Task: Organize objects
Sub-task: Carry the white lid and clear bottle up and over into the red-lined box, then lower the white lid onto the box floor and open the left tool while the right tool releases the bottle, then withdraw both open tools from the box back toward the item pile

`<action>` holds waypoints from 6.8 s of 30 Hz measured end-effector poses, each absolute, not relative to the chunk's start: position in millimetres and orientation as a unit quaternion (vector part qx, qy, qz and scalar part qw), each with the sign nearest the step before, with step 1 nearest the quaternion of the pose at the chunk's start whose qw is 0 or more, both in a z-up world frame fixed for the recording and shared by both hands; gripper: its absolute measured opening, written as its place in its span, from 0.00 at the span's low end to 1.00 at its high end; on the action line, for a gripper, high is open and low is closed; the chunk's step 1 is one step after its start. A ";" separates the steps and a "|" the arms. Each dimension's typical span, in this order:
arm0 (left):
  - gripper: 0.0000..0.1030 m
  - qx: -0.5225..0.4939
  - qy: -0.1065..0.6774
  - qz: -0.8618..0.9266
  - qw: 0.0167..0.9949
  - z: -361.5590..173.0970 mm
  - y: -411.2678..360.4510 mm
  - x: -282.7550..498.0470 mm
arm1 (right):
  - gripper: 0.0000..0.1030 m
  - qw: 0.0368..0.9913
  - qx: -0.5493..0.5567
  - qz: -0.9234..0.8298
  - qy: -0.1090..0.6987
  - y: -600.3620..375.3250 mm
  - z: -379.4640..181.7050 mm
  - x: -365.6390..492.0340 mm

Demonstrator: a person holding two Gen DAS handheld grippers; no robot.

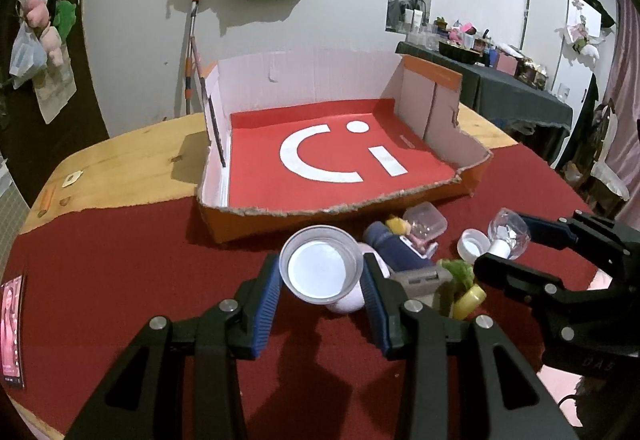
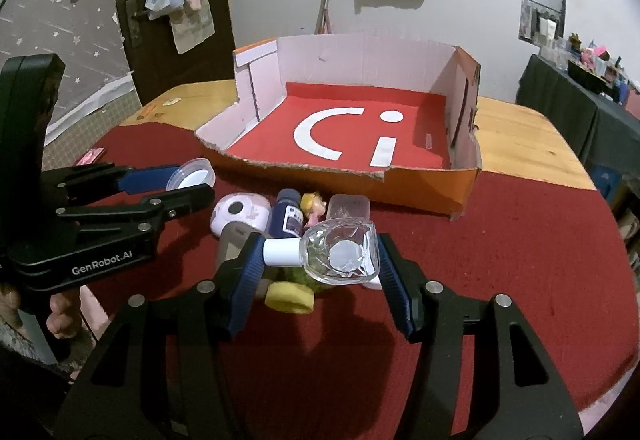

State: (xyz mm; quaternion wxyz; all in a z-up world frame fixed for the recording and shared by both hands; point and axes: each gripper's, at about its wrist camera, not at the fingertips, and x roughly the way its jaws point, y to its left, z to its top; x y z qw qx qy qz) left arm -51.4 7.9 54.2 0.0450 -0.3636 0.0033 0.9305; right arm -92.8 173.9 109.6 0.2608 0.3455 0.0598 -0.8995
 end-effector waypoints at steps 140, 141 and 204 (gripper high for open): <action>0.52 -0.433 -0.003 0.901 0.042 32.7 -1.4 -192.8 | 0.61 0.244 0.426 -0.869 0.060 151.7 94.4 -236.5; 0.52 -0.431 -0.003 0.901 0.042 34.4 -1.4 -190.8 | 0.62 0.245 0.424 -0.870 0.059 152.1 95.8 -234.9; 1.00 -0.367 -0.008 0.930 0.024 75.4 -8.9 -83.7 | 0.99 0.273 0.363 -0.890 0.048 171.1 141.8 -130.2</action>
